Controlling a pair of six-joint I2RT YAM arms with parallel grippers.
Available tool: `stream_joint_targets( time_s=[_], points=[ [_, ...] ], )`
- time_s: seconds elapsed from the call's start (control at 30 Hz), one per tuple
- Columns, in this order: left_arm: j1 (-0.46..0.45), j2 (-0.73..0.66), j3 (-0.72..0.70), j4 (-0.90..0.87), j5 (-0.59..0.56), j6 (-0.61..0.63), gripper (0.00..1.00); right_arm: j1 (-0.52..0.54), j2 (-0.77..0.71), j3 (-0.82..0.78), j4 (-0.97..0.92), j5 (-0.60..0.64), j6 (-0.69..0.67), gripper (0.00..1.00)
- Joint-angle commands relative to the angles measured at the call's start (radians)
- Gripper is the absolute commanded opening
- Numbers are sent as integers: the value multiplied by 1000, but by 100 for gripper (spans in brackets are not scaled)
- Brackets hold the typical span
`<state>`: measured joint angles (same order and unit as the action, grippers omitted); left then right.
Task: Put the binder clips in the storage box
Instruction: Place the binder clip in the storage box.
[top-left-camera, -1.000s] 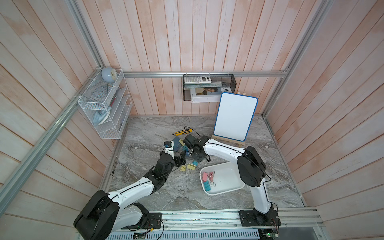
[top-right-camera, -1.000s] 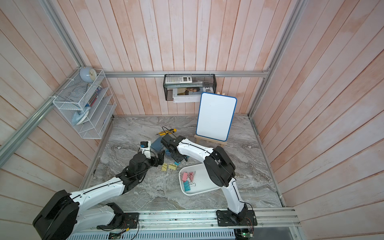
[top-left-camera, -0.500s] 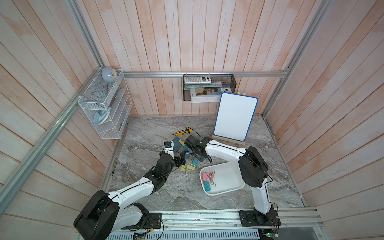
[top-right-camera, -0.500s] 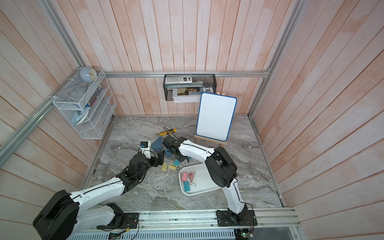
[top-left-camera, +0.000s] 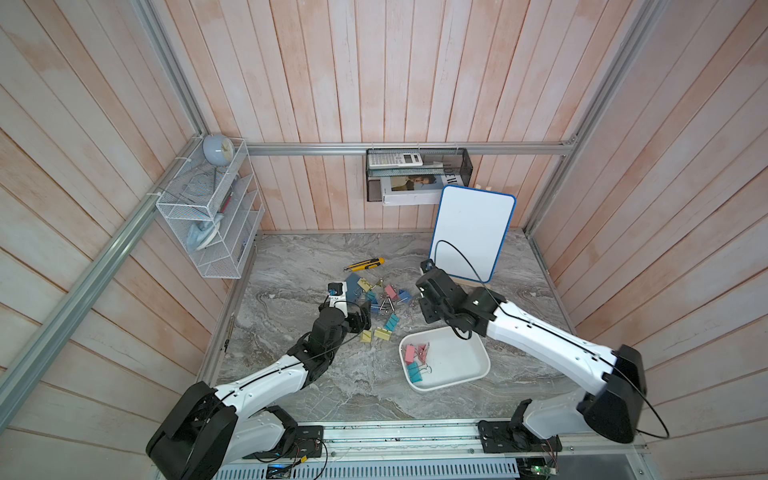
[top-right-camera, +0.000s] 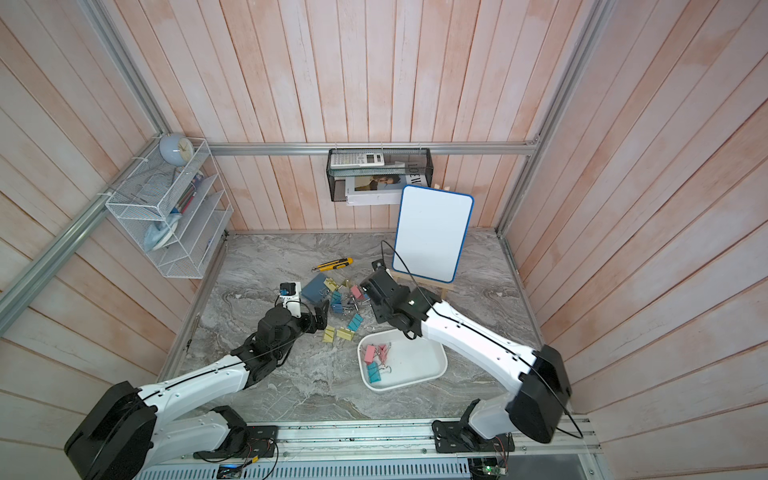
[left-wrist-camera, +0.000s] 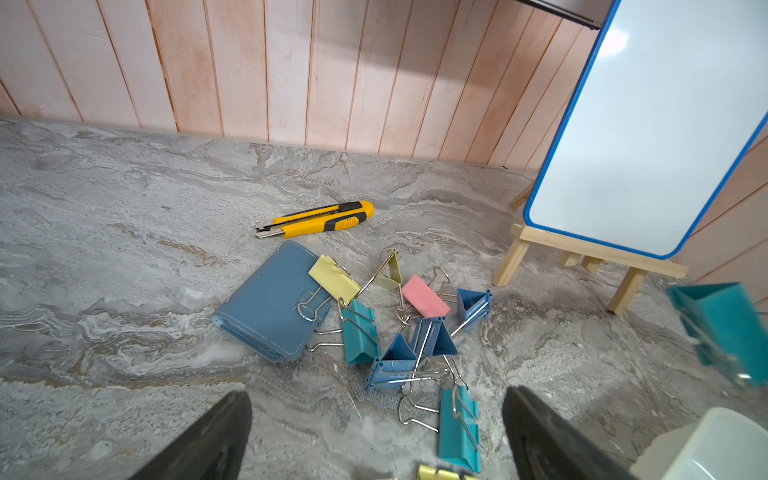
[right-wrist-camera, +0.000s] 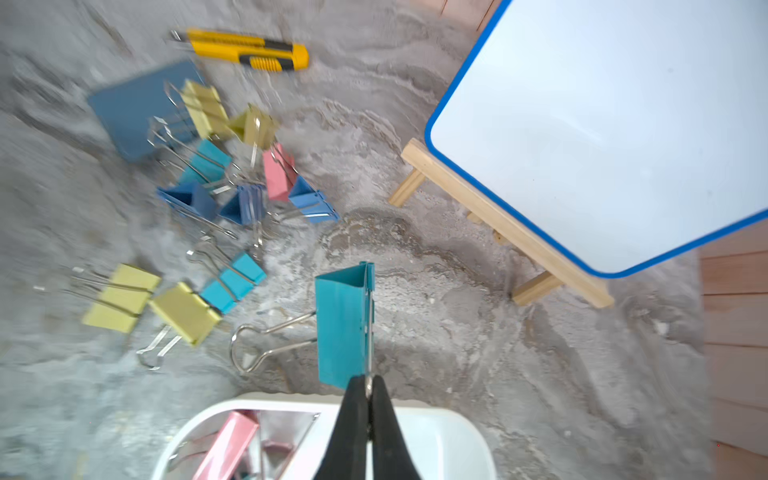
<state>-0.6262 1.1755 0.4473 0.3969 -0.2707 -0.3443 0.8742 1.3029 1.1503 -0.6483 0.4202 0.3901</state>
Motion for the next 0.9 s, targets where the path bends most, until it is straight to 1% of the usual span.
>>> stream_joint_targets(
  time_s=[0.0, 0.1, 0.2, 0.3, 0.4, 0.47, 0.57, 0.77, 0.87],
  points=[
    [9, -22, -11, 11, -11, 1, 100, -2, -184, -184, 203, -174, 148, 0],
    [11, -30, -14, 12, -3, -5, 100, -2, -399, -371, 333, -209, 293, 0],
    [13, -35, -16, 11, 1, -8, 100, -2, -576, -511, 357, -208, 407, 0],
    [14, -33, -16, 14, 6, -13, 100, -2, -707, -620, 316, -188, 500, 0],
    [14, -24, -15, 17, 11, -16, 100, -3, -767, -702, 272, -184, 576, 0],
    [14, -16, -12, 20, 13, -16, 100, -3, -755, -738, 266, -191, 609, 0],
    [14, -5, -10, 24, 14, -15, 100, -3, -673, -757, 270, -201, 626, 0],
    [16, 10, -6, 25, 13, -13, 100, -3, -430, -689, 303, -195, 587, 0],
    [16, 10, -6, 24, 11, -10, 100, -3, -337, -648, 286, -154, 571, 0]
  ],
)
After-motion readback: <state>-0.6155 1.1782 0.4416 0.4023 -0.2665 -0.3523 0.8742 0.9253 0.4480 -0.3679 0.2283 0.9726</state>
